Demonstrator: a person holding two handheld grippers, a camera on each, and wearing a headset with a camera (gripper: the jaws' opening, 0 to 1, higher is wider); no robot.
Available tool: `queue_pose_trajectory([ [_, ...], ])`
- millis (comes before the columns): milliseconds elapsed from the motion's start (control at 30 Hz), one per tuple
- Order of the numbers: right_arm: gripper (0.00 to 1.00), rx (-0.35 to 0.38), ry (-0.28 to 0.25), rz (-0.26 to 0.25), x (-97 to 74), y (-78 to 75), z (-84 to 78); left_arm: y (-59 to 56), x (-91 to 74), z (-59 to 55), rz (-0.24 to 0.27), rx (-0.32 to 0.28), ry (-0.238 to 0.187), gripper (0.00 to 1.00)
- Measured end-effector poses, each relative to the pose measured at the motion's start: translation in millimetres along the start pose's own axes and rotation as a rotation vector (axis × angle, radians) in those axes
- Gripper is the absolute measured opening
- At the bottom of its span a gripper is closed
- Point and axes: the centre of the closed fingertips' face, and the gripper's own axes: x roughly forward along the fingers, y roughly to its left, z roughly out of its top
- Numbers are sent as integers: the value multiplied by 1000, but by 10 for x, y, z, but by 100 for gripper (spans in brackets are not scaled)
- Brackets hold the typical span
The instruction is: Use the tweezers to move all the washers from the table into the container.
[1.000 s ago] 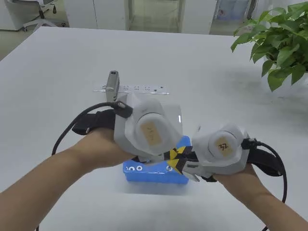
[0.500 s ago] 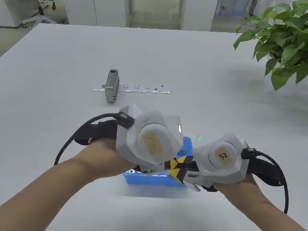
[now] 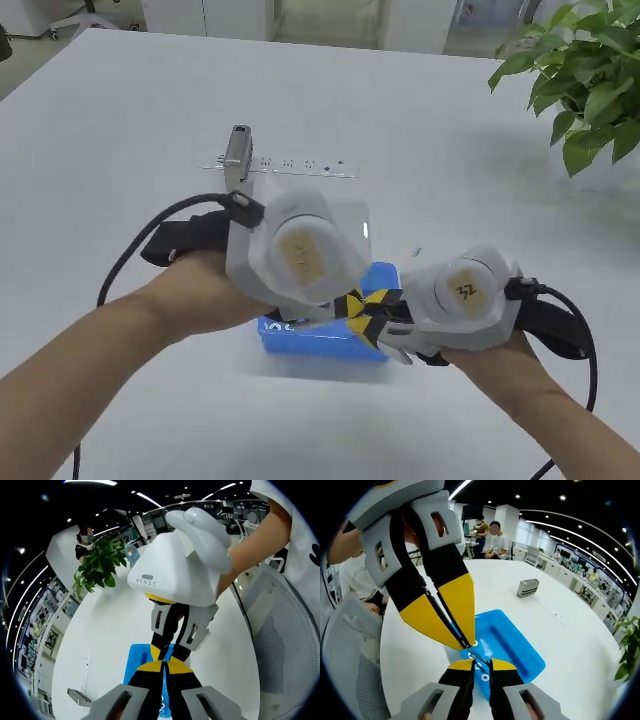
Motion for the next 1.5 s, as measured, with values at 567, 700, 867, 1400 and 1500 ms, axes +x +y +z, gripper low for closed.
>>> queue_pose_trajectory([
  [567,7,-89,-58,-67,-552,322,263,-323,-460,418,72,51,-84,0],
  [700,7,-71,-21,-55,-574,437,85,-498,-376,401,44,35,-87,0],
  [867,7,-46,41,-18,-547,611,-183,-762,-219,314,-6,16,-84,0],
  [1400,7,-31,146,12,-317,907,-629,-1095,25,-28,-71,-57,-44,0],
  [1500,8,32,115,20,-258,939,-640,-1099,21,-149,-65,-89,-28,0],
])
